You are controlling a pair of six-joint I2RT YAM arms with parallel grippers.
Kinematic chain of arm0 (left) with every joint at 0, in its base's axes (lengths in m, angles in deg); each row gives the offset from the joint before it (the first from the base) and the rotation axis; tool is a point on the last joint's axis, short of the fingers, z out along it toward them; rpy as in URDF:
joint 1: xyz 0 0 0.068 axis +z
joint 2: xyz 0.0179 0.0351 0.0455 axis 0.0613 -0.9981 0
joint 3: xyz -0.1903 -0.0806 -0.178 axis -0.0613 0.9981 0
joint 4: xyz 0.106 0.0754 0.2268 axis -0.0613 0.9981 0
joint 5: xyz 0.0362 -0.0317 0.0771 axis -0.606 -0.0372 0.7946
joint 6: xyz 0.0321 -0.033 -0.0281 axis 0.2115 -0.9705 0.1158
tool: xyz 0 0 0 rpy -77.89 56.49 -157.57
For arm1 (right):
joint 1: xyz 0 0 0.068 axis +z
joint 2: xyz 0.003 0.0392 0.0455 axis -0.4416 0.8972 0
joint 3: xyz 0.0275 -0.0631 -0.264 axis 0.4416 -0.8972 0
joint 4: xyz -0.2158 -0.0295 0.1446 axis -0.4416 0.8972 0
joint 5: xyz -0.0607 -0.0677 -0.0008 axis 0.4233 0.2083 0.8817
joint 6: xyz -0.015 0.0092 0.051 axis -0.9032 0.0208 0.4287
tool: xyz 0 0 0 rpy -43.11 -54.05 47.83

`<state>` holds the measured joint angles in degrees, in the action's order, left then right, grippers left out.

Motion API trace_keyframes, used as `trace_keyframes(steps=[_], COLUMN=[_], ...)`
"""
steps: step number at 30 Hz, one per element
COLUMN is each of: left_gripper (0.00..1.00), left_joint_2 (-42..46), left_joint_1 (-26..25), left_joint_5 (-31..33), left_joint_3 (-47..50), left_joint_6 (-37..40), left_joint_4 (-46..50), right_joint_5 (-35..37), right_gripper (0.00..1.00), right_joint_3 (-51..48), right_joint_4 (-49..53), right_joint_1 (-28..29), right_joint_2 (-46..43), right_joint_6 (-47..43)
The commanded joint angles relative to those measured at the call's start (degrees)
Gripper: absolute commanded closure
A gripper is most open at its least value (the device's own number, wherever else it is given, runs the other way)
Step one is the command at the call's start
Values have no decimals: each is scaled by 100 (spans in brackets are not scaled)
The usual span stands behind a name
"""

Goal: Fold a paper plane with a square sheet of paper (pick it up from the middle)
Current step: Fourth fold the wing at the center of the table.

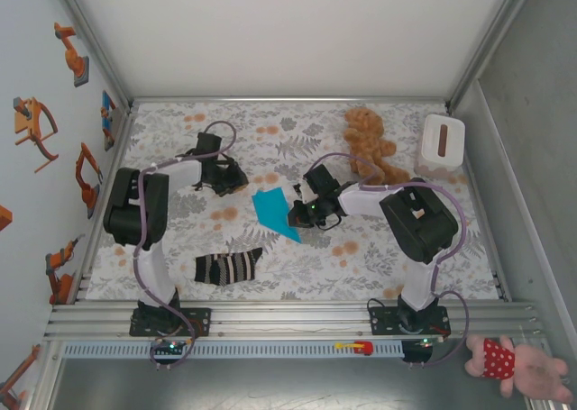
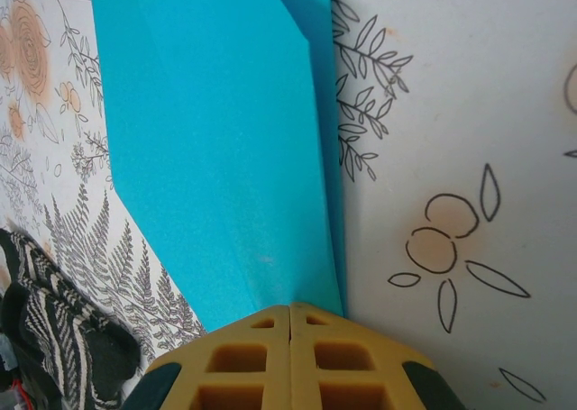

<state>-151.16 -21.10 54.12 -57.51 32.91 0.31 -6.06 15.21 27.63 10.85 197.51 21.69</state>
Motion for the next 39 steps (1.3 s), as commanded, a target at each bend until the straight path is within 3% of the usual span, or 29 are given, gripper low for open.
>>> trace_keyframes(steps=[1, 8, 23, 39], left_gripper=[86, 86, 88, 89], left_joint_2=[619, 337, -421, -781], left_joint_1=[-356, -954, -992, -1098], left_joint_5=[-124, -206, 355, 990], left_joint_3=[349, 653, 260, -158], left_joint_6=[-306, -811, -768, -627], left_joint_4=[-356, -884, -4, 976], right_joint_5=[909, 780, -73, -243], right_gripper=[100, 100, 100, 100], right_joint_3=[-204, -228, 287, 1161], right_joint_4=[768, 622, -126, -236], right_joint_1=[-14, -15, -24, 91], right_joint_2=[332, 313, -238, 753], right_joint_6=[185, 243, 320, 738])
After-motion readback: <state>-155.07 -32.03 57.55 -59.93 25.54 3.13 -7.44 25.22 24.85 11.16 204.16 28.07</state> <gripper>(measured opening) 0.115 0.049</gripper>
